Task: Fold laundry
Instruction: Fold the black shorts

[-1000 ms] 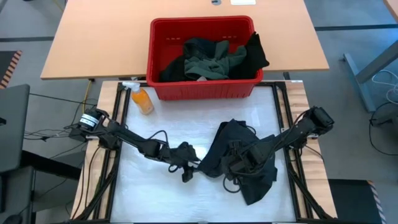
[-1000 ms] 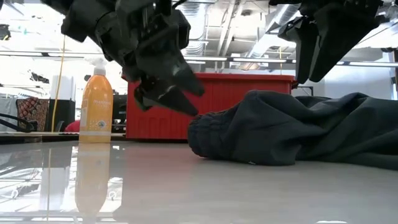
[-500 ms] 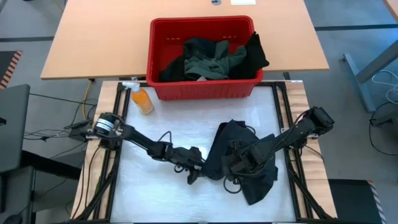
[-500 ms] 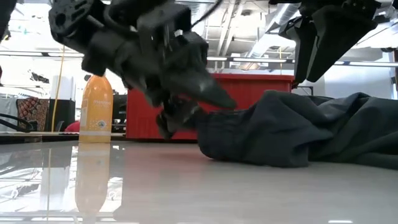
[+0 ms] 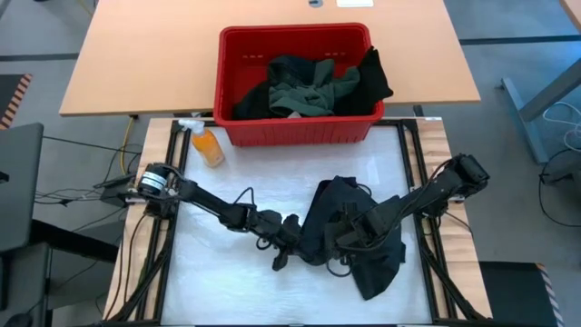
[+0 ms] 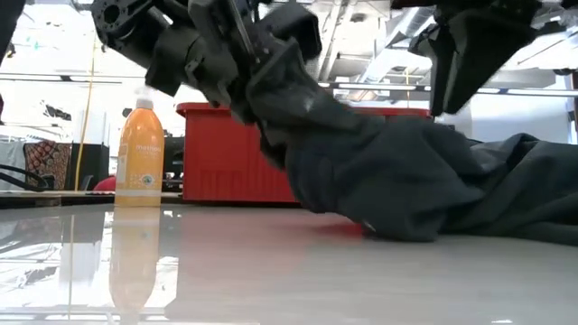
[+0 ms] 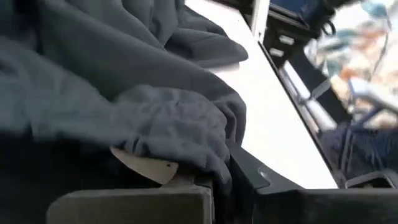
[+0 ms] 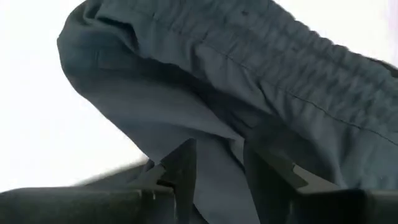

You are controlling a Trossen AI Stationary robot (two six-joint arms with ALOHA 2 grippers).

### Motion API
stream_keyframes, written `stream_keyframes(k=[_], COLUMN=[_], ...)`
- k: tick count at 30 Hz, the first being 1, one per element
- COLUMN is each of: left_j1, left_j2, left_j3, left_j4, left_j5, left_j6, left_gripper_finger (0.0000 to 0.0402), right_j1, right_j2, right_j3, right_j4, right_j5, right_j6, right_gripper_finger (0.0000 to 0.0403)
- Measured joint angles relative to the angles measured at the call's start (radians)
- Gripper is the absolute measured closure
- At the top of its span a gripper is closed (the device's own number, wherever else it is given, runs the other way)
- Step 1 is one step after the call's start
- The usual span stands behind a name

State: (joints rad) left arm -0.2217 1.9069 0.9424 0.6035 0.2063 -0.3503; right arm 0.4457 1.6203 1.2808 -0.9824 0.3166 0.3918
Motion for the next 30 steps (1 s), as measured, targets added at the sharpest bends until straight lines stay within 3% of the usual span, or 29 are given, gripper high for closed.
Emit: stream_keyframes(k=[6, 9, 13, 17, 21, 25, 30], left_j1=[-0.007, -0.038, -0.089, -0.15, -0.211, -0.242, -0.242], left_j2=[-0.186, -0.3, -0.424, -0.508, -0.551, -0.56, -0.56], left_j3=[0.001, 0.001, 0.001, -0.07, -0.213, -0.383, -0.528], left_j4=[-0.217, -0.385, -0.632, -0.754, -0.706, -0.538, -0.305], left_j5=[0.036, -0.025, -0.151, -0.184, -0.159, -0.162, -0.182], left_j6=[0.208, 0.304, 0.333, 0.257, 0.127, -0.055, -0.17], left_gripper_finger=[0.04, 0.0401, 0.0401, 0.0401, 0.0401, 0.0401, 0.0401], right_j1=[-0.025, -0.02, -0.026, -0.045, -0.046, -0.02, 0.026], right_j2=[-0.091, -0.159, -0.292, -0.425, -0.472, -0.416, -0.305], right_j3=[0.0, -0.043, -0.204, -0.413, -0.607, -0.736, -0.734], right_j4=[-0.005, 0.044, 0.181, 0.427, 0.737, 1.007, 1.044], right_j5=[0.034, 0.125, 0.196, 0.199, 0.108, 0.0, -0.092], right_j6=[-0.019, -0.047, -0.032, 0.032, 0.102, 0.192, 0.243], right_gripper_finger=[0.0258, 0.0263, 0.0267, 0.0267, 0.0267, 0.0267, 0.0267])
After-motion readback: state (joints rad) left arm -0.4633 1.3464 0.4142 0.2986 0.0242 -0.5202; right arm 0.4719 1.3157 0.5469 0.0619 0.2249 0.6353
